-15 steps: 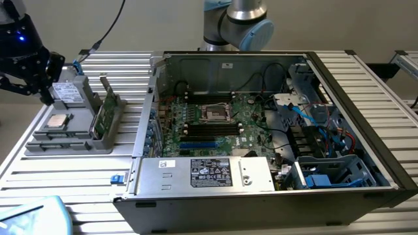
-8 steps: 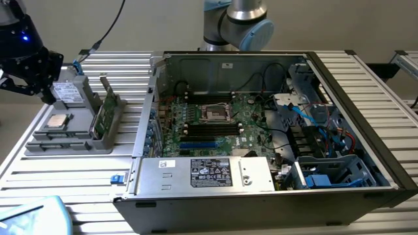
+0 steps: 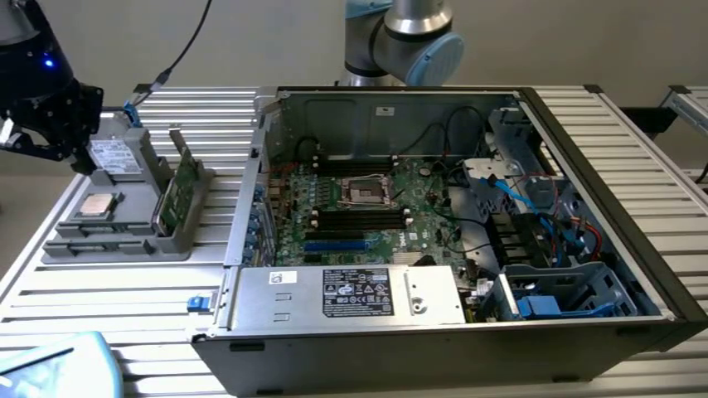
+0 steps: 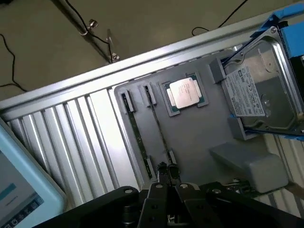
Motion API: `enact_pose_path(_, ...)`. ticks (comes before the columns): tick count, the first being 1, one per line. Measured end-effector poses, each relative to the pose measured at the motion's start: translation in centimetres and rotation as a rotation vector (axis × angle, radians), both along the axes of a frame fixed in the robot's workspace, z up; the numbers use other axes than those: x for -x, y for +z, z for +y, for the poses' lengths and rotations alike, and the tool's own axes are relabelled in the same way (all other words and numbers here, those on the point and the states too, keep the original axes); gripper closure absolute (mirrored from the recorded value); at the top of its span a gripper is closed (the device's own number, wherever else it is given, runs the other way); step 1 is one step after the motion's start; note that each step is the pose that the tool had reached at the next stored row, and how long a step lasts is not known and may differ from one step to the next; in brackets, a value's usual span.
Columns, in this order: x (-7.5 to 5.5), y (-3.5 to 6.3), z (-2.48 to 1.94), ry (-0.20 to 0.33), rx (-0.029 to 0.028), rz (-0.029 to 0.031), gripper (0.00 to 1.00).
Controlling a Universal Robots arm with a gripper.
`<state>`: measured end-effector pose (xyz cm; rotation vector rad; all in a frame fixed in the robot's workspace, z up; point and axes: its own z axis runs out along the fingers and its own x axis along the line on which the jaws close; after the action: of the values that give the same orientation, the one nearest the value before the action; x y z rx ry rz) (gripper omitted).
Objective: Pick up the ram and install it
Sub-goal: 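Pick up the ram and move it above insertion slot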
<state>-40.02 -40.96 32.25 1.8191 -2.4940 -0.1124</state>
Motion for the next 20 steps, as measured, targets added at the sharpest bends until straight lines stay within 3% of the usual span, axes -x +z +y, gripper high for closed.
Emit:
enact_pose_path(2,0.00,0.00,0.01,0.030,-0.0110,0.0011,0.89)
enact_pose_path(3,0.00,0.00,0.01,0.045,-0.0135,0.0017,0.89)
enact_pose_path(20,0.14,-0.03,0.01,0.342,-0.0136,0.0045,0.89)
